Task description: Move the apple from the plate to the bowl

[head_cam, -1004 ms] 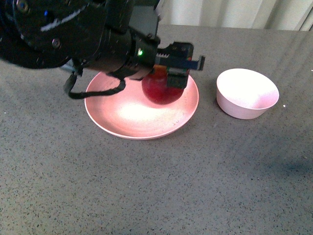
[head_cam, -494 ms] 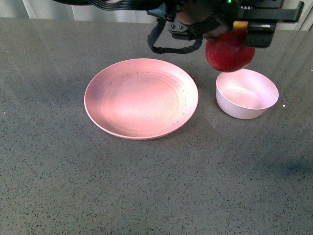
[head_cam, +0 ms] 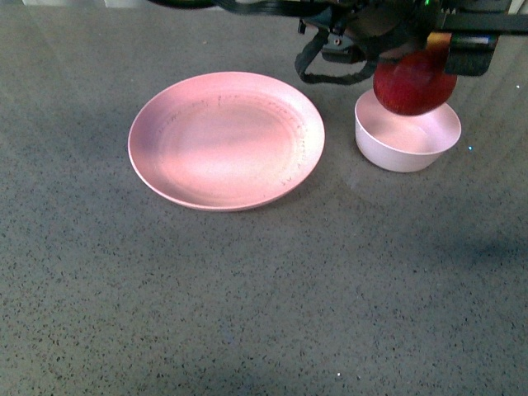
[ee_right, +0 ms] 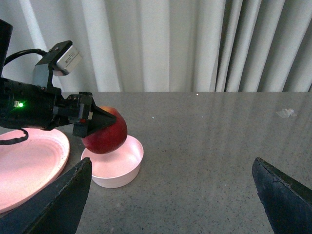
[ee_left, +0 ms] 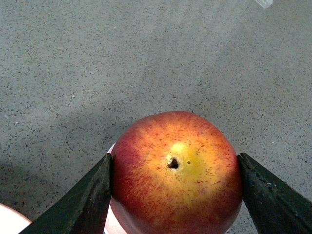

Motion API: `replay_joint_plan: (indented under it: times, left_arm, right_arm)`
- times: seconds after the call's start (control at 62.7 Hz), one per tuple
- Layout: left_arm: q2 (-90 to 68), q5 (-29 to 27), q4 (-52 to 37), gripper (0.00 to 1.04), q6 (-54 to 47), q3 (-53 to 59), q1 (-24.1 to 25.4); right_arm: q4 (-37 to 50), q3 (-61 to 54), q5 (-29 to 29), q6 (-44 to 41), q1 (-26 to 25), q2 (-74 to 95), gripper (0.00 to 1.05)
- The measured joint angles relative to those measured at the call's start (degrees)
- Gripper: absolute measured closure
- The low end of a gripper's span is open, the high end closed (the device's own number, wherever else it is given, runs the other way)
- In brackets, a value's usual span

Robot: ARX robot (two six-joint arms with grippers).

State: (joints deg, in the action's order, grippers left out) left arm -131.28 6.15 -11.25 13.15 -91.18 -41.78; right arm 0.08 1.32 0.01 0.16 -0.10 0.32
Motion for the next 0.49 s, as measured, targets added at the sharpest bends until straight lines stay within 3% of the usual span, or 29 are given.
replay_joint_plan:
  times: [0.494]
  left_arm:
    - [-3.08,0.28,0.42,0.36,0.37,-1.22,0.39]
  right_arm:
    - [0.0,0.0,0.0,-0.02,0.0,0.0,0.09]
